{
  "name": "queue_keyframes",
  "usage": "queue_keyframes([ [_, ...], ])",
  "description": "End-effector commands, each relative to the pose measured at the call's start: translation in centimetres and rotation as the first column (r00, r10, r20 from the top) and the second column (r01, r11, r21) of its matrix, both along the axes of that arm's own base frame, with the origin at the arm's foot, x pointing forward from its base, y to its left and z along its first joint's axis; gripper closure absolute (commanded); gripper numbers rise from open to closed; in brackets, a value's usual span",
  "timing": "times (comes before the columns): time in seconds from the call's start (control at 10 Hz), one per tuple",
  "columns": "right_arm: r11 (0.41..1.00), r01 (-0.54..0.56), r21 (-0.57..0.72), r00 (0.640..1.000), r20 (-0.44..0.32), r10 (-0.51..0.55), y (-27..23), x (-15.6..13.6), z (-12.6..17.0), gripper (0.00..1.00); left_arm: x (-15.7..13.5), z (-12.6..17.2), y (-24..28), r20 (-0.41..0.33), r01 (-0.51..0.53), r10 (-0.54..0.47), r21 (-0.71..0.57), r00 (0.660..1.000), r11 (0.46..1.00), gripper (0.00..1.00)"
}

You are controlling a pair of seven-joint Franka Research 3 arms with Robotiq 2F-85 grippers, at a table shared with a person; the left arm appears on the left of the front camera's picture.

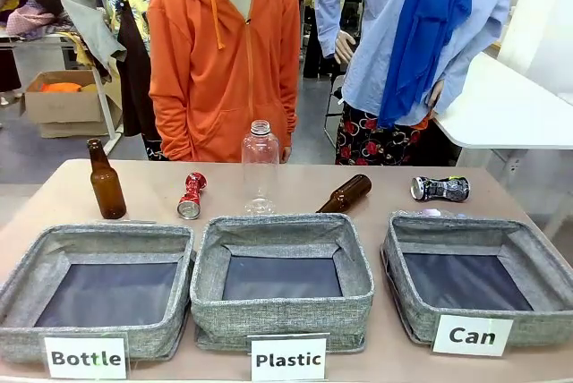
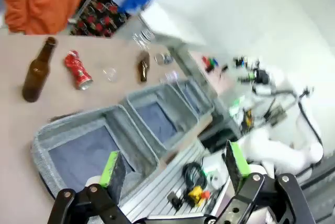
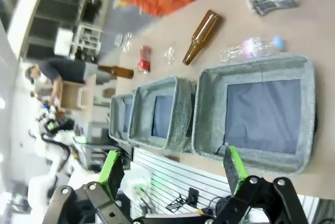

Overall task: Sort the can waste into the basket.
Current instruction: Pick up the can waste from the table and place it in the right Fabric basket.

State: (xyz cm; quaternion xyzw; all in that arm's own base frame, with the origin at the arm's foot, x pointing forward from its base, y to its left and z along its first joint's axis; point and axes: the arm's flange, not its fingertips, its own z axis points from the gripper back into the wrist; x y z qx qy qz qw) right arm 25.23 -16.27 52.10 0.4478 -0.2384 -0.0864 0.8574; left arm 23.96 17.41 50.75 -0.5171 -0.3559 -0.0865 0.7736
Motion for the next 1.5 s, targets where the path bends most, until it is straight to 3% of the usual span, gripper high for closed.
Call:
queue_keyframes([
  [0.0,0.992,0.051,0.116,0.999,-0.006,-0.05,-0.4,-0.6,-4.4,0.0,-1.4,-4.9,-4.2,-0.025,-0.074,0.072,-0.076,0.997,0.994,0.0],
  [0.2,0.976,0.127,0.179,0.992,-0.012,-0.127,-2.4,-1.2,-5.7,0.0,-1.1,-6.2,-4.5,-0.109,-0.175,0.165,-0.099,0.98,0.979,0.0],
  [0.3,0.961,0.216,0.172,0.976,-0.004,-0.218,-2.9,-1.6,-6.0,0.0,-0.7,-6.0,-4.8,-0.127,-0.225,0.213,-0.089,0.969,0.97,0.0],
  [0.4,0.982,0.123,0.145,0.992,-0.05,-0.117,-4.3,-0.2,-3.9,0.0,1.2,-2.8,2.2,-0.1,-0.138,0.129,-0.096,0.987,0.986,0.0],
  [0.9,0.982,0.123,0.145,0.992,-0.05,-0.117,-4.3,-0.2,-3.9,0.0,1.2,-2.8,2.2,-0.1,-0.138,0.129,-0.096,0.987,0.986,0.0],
  [1.0,0.982,0.133,0.136,0.989,-0.086,-0.122,-3.7,-0.2,-4.1,0.0,1.2,-2.8,2.2,-0.1,-0.138,0.129,-0.096,0.987,0.986,0.0],
  [1.2,0.97,0.075,-0.231,0.988,-0.112,-0.103,1.4,5.1,-0.4,0.0,1.2,-2.8,2.2,-0.1,-0.138,0.129,-0.096,0.987,0.986,0.0],
  [1.4,0.902,-0.009,-0.432,0.988,-0.144,-0.059,5.5,10.3,1.6,0.0,1.2,-2.8,2.2,-0.1,-0.138,0.129,-0.096,0.987,0.986,0.0],
])
